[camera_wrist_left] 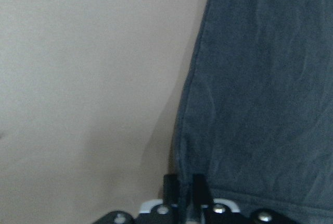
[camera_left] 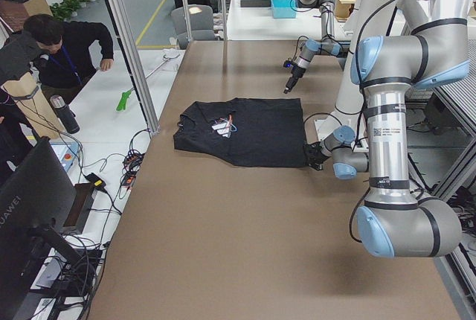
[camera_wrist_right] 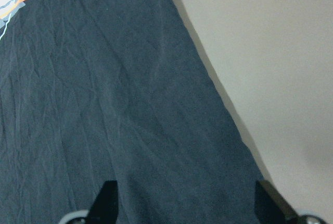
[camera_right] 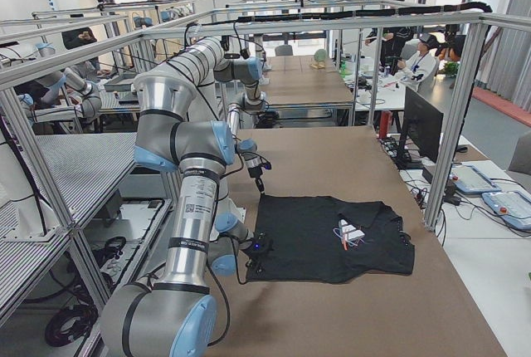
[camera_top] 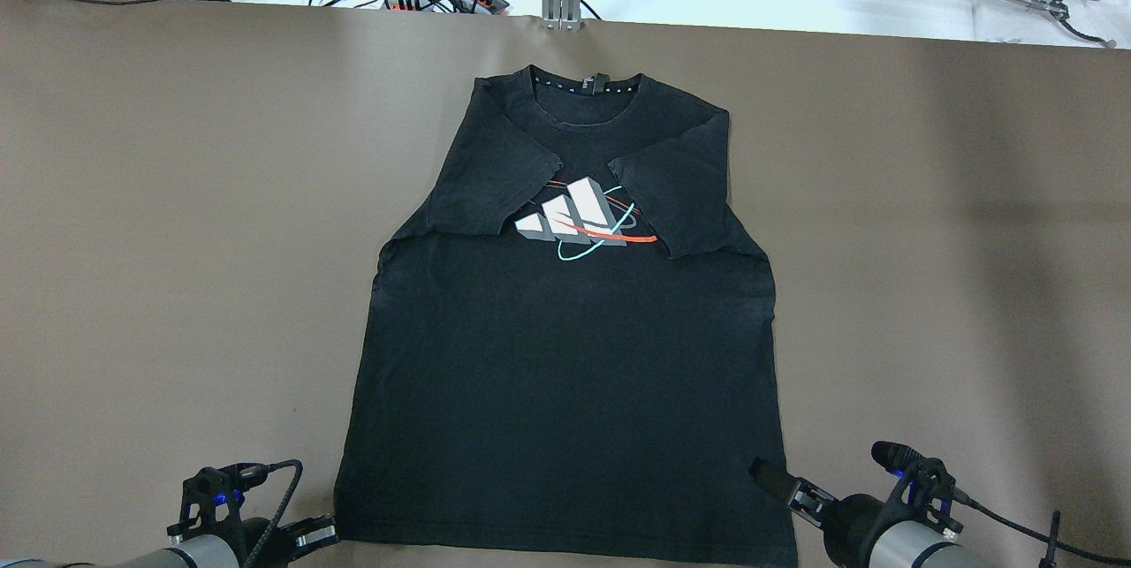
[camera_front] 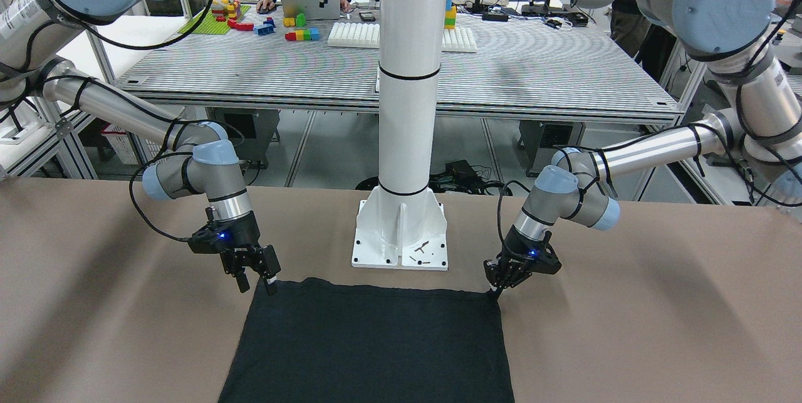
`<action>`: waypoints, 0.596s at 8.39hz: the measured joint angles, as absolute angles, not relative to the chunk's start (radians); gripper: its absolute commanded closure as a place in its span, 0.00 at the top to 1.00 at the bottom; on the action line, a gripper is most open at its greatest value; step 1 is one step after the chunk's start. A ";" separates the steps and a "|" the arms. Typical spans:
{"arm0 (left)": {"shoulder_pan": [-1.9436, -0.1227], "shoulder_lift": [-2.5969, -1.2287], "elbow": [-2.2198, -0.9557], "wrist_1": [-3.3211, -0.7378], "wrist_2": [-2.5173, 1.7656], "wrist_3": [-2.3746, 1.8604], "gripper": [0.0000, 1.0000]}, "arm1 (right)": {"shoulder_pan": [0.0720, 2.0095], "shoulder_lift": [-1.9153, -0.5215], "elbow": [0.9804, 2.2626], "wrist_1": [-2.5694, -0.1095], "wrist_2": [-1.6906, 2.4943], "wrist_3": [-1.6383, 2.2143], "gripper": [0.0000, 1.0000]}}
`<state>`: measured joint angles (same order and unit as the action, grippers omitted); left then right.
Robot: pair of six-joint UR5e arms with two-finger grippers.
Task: Fold clothes
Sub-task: 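Grasp the hem corners with both grippers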
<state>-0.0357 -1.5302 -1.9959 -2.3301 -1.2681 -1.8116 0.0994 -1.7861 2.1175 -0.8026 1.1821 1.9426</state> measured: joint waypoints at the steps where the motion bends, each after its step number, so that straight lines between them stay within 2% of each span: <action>1: -0.036 -1.532 -1.996 -2.330 -1.267 -1.812 0.00 | 0.088 -1.790 2.114 -0.808 1.180 1.946 0.92; 4: -0.035 -1.538 -1.997 -2.330 -1.266 -1.810 0.00 | 0.016 -1.809 2.076 -0.818 1.139 1.964 0.86; 5: -0.035 -1.539 -1.997 -2.330 -1.266 -1.810 0.00 | -0.006 -1.815 2.063 -0.820 1.123 1.970 0.74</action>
